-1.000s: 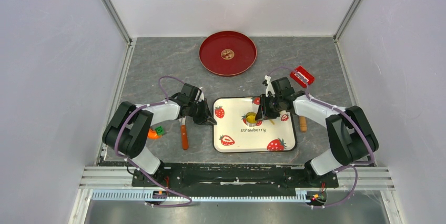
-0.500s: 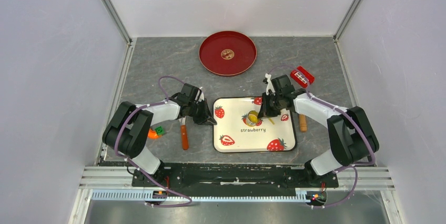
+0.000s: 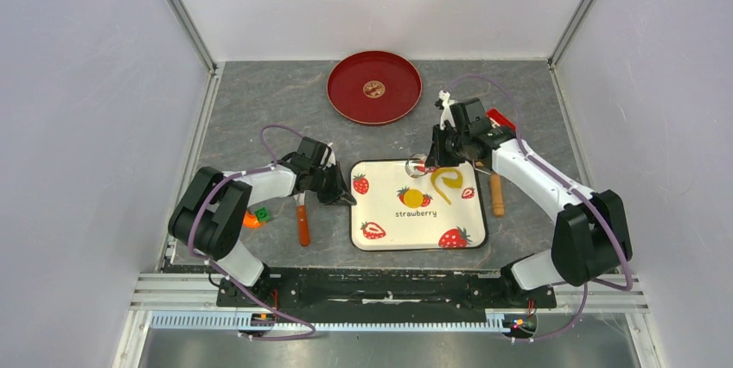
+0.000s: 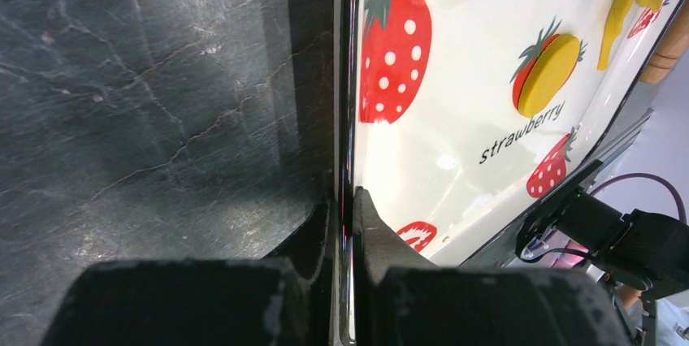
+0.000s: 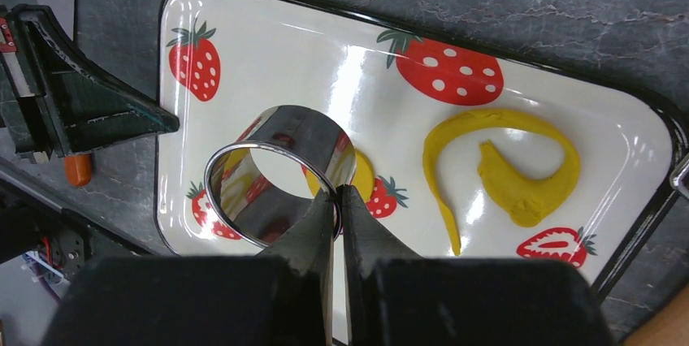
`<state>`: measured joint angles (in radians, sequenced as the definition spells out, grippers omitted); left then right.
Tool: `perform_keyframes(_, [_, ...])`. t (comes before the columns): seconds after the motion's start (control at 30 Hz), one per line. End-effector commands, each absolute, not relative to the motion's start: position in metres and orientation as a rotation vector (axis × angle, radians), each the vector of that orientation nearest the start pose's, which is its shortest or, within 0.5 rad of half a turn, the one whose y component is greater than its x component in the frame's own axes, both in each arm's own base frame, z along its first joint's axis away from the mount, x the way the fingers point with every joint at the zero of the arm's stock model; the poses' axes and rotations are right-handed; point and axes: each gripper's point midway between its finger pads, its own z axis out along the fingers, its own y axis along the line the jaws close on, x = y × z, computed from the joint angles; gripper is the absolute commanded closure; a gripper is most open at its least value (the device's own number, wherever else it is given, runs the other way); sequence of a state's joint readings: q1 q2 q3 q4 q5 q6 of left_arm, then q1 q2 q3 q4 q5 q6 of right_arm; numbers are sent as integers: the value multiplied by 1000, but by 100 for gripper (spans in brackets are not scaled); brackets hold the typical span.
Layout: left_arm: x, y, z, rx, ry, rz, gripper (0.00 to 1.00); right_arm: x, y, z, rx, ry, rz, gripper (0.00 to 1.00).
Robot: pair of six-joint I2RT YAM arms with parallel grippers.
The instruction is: Roll out the dumpling wrappers from the dough
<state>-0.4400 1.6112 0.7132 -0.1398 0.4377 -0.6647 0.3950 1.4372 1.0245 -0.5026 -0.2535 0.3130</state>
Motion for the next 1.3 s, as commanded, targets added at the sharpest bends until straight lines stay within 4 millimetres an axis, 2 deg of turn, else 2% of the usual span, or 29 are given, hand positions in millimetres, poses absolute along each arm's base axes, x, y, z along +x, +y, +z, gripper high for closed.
perform_keyframes(0.0, [243, -193, -19, -146, 2804, -676, 98, 323, 181, 128, -231, 2515, 538, 100])
perform_keyframes(0.2, [243, -193, -19, -145, 2804, -680, 98, 365, 179, 146, -227, 2495, 506, 100])
perform_keyframes(0.37, [243, -194, -19, -145, 2801, -682, 98, 400, 171, 149, -215, 2502, 453, 100])
perform_keyframes(0.5, [243, -193, -19, -146, 2799, -682, 98, 424, 159, 139, -175, 2523, 418, 100])
perform_keyframes(0.67, [244, -193, -18, -147, 2794, -684, 98, 448, 147, 117, -151, 2570, 366, 100])
perform_keyframes(0.9, [244, -194, -18, -147, 2793, -685, 98, 452, 137, 83, -153, 2650, 312, 95])
perform_keyframes(1.13, [243, -193, -18, -145, 2795, -684, 98, 450, 127, 76, -146, 2663, 275, 87])
perform_keyframes(1.17, [243, -194, -18, -146, 2796, -684, 98, 450, 126, 76, -146, 2663, 272, 85])
perform_keyframes(1.27, [243, -193, -18, -144, 2796, -684, 98, 450, 124, 80, -141, 2654, 270, 67])
